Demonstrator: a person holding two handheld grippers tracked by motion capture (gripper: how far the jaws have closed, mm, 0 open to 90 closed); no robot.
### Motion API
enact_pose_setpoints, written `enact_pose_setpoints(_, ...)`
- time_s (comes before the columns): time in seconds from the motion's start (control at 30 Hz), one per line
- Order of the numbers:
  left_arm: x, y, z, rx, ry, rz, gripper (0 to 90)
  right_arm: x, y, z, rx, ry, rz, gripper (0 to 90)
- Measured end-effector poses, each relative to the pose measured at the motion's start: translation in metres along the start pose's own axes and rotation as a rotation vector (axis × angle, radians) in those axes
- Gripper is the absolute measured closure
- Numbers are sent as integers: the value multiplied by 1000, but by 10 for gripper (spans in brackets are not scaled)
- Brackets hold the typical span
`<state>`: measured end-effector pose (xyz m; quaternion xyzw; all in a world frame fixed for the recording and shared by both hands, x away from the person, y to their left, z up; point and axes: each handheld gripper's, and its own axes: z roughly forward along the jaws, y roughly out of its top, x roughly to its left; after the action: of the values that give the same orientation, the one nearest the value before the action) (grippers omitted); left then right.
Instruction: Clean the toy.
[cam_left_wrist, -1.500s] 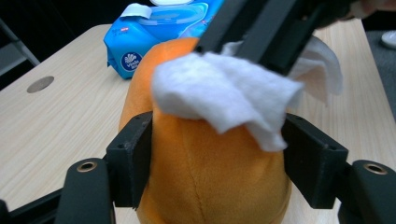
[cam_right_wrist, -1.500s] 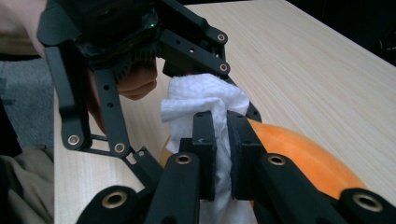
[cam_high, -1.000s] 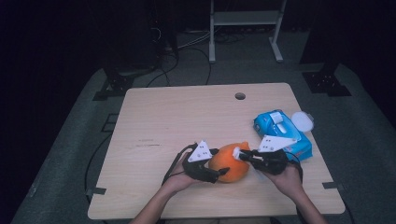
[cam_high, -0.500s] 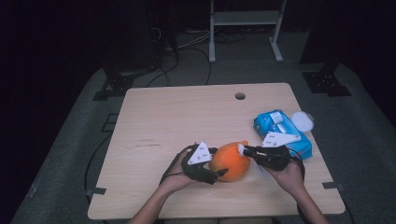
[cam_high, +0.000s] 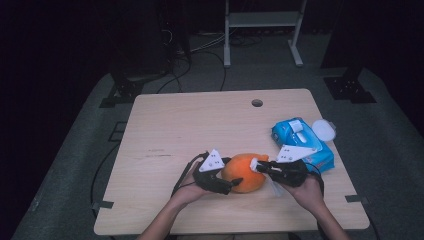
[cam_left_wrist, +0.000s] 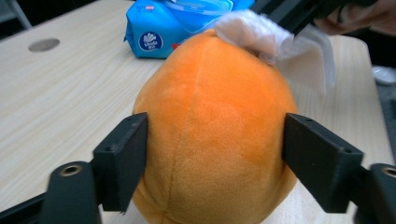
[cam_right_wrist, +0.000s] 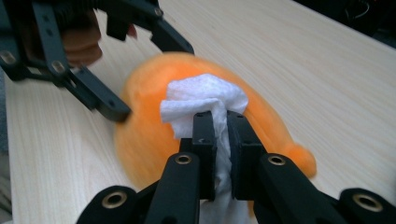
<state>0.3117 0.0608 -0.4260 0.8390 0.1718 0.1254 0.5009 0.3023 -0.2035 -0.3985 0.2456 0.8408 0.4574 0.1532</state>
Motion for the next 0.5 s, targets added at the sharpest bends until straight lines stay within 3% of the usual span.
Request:
enact_pose_setpoints(0.07, -5, 1, 0, 6, -1, 35, 261, 8, 6, 0, -15, 6, -23, 820)
enact_pose_setpoints(0.17, -17, 6, 1, 17, -12, 131, 267, 21, 15, 3, -33, 39, -58, 819)
enact_pose_setpoints(0.27, -22, 7, 1, 27, -14, 173, 268, 27, 22, 5, -22, 30, -101, 819)
enact_pose_setpoints(0.3, -21, 7, 1, 24, -19, 166, 267, 25, 22, 4, -20, 25, -98, 819)
enact_pose_setpoints(0.37, -17, 7, 1, 3, -11, 113, 249, 17, 17, 1, -16, 8, -81, 819)
enact_pose_setpoints(0.4, -12, 8, 3, -5, -6, 27, 203, 14, 15, 0, -15, 1, -74, 820)
enact_pose_setpoints(0.43, -10, 8, 4, -11, -4, -16, 151, 10, 12, -2, -17, 5, -52, 820)
enact_pose_setpoints(0.47, -8, 8, 6, -11, -1, -46, 130, 9, 11, -3, -20, 7, -50, 820)
enact_pose_setpoints(0.5, -8, 6, 7, -10, -11, -46, 133, 10, 12, -3, -20, 2, -55, 819)
